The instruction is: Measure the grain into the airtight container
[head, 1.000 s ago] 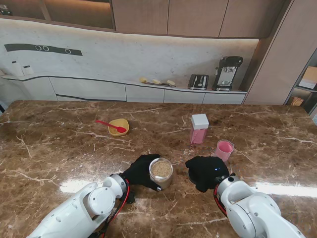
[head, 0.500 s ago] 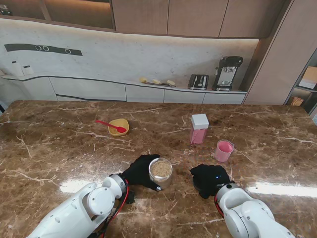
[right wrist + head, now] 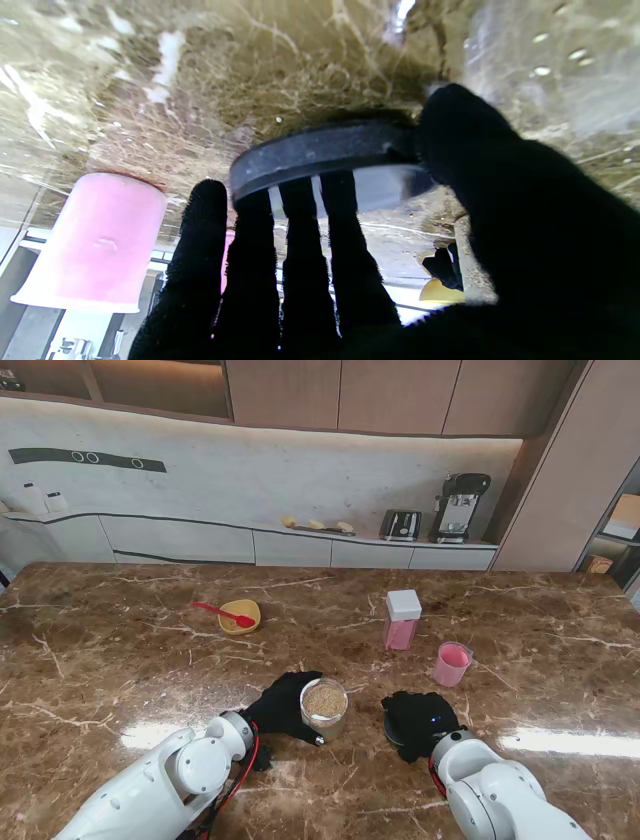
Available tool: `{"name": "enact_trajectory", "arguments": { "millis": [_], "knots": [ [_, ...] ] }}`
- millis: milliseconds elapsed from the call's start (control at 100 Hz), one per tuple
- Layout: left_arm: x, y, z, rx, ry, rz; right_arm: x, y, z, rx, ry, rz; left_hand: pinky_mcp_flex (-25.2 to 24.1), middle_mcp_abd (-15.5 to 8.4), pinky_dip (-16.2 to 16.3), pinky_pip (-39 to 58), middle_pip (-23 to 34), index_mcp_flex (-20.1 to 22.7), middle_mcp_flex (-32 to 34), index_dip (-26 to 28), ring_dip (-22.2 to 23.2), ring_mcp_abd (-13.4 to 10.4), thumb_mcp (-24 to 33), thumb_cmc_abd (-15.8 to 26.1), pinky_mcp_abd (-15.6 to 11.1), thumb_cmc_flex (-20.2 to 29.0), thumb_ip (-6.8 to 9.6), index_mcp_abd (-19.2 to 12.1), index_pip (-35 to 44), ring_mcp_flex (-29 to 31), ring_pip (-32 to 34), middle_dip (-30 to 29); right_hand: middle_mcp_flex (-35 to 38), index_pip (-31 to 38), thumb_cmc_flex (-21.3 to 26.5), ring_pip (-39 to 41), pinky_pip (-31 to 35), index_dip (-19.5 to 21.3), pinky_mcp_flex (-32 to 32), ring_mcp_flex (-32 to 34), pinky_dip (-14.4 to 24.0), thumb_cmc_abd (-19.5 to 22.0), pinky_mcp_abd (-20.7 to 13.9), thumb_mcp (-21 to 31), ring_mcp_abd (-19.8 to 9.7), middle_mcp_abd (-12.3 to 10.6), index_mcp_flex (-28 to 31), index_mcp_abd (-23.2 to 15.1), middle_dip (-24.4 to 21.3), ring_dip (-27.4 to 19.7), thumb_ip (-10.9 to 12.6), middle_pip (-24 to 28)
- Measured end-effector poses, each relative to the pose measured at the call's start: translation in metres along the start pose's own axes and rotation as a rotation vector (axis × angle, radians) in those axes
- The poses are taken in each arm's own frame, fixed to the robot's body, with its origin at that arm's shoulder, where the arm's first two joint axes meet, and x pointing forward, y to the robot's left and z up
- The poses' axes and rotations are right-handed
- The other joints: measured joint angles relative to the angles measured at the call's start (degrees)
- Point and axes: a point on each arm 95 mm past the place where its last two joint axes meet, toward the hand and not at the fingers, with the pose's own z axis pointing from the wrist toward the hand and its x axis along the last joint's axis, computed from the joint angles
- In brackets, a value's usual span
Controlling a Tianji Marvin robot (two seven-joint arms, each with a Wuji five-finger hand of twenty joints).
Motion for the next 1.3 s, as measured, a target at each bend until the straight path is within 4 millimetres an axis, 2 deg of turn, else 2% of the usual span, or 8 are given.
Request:
{"name": "enact_trajectory", "arguments": {
  "millis": [180, 330, 410, 490, 580, 670, 1100, 1300],
  "knots": [
    [0.0, 0.0, 0.0, -0.003, 0.001, 0.003, -0.001, 0.001, 0.0, 0.007, 0.012, 0.005, 0.0, 0.0, 0.0, 0.0, 0.0, -0.03, 0.0, -0.04, 0.0, 0.0, 0.0, 0.01, 0.0, -0.01, 0.0, 0.0, -0.59, 0.0, 0.0, -0.03, -1.46, -1.67, -2.57, -1.2, -2.09, -0.56, -1.77, -1.14, 0.38, 0.98, 0.07, -2.96, -0.17, 0.08, -1.39, 0.72, -1.22, -1.35, 0.13, -1.45],
    [0.0, 0.0, 0.0, -0.005, 0.001, 0.005, 0.0, 0.001, -0.001, 0.001, 0.021, 0.025, 0.0, 0.0, 0.0, 0.0, 0.0, -0.66, 0.0, -1.22, -0.04, -0.01, 0.63, 0.59, 0.0, -0.58, -0.01, 0.0, -0.7, 0.0, 0.0, -0.03, -2.72, -2.19, -3.88, -2.07, -3.44, -0.69, -2.54, -2.19, 1.5, 6.04, 0.12, -9.48, -0.17, 0.13, -2.94, 1.02, -1.34, -2.04, 0.15, -2.48],
    [0.0, 0.0, 0.0, -0.007, 0.001, 0.007, -0.001, 0.004, -0.001, -0.035, 0.023, 0.036, 0.0, 0.0, 0.0, 0.0, 0.0, -1.96, 0.0, -2.75, -0.15, -0.01, 4.11, 0.59, 0.0, -2.39, -0.01, 0.0, -1.18, 0.0, 0.0, -0.07, -2.76, -2.56, -3.79, -2.52, -4.19, -1.05, -2.89, -2.2, 2.22, 10.48, 0.12, -18.42, -0.17, 0.13, -3.57, 1.38, -1.38, -2.11, 2.66, -2.68],
    [0.0, -0.001, -0.001, -0.009, 0.001, 0.011, -0.002, 0.006, -0.002, -0.069, 0.019, 0.051, 0.0, 0.08, -0.04, 0.0, 0.0, -4.67, 0.0, -6.44, -0.47, -0.1, 5.63, 2.95, 0.0, -3.38, -0.01, 0.0, -3.77, 0.0, -0.03, -0.45, -2.76, -2.56, -5.78, -2.86, -4.86, -1.05, -3.29, -2.86, 2.24, 11.1, 0.16, -21.56, -0.15, 0.38, -3.57, 1.48, -1.39, -2.11, 4.38, -2.7],
    [-0.001, -0.001, -0.001, -0.014, 0.005, 0.018, -0.002, 0.008, -0.004, -0.078, 0.017, 0.053, -0.07, 0.16, -0.07, 0.0, -0.71, -6.51, 0.0, -11.22, -0.52, -0.11, 5.73, 4.18, 0.0, -4.77, 0.25, -0.18, -6.61, -0.15, -0.05, -0.64, -2.76, -2.56, -6.57, -2.7, -4.88, -1.05, -3.57, -2.86, 2.24, 11.1, 0.22, -21.66, -0.13, 0.56, -3.57, 1.52, -1.39, -2.12, 4.94, -2.71],
    [-0.002, -0.001, -0.001, -0.017, 0.011, 0.02, -0.001, 0.011, -0.004, -0.088, 0.018, 0.055, -0.26, 0.26, -0.07, 0.0, -1.25, -7.84, 0.0, -13.44, -0.57, -0.12, 5.95, 4.28, 0.0, -6.56, 2.8, -1.07, -8.89, -0.48, -0.05, -0.65, -2.75, -2.56, -6.76, -2.7, -4.88, -1.05, -3.61, -2.86, 2.25, 11.1, 0.22, -21.7, -0.13, 0.61, -3.57, 1.53, -1.4, -2.12, 4.94, -2.71],
    [-0.004, -0.003, -0.002, -0.035, 0.021, 0.034, 0.0, 0.016, -0.002, -0.127, 0.023, 0.073, -0.87, 0.31, -0.11, -0.04, -1.38, -9.87, 0.0, -16.83, -1.11, -0.13, 4.71, 4.3, 0.0, -9.0, 3.04, -1.65, -13.42, -1.06, -0.15, -0.65, -2.75, -2.56, -6.76, -2.7, -4.89, -1.05, -4.14, -2.86, 2.96, 11.7, 0.23, -21.7, -0.13, 0.67, -3.57, 1.55, -1.4, -2.13, 4.94, -2.71],
    [-0.005, -0.003, -0.004, -0.031, 0.026, 0.027, -0.001, 0.016, 0.0, -0.142, 0.022, 0.078, -0.87, 0.33, -0.12, -0.04, -1.97, -12.77, 0.0, -18.96, -1.12, -0.13, 3.51, 3.83, 0.0, -13.41, 3.53, -2.3, -16.84, -1.06, -0.15, -0.65, -2.76, -2.56, -6.76, -2.68, -5.55, -1.05, -4.4, -3.4, 2.96, 11.73, 0.24, -21.7, -0.12, 0.68, -3.57, 1.65, -1.4, -2.14, 4.94, -2.71]
  ]
}}
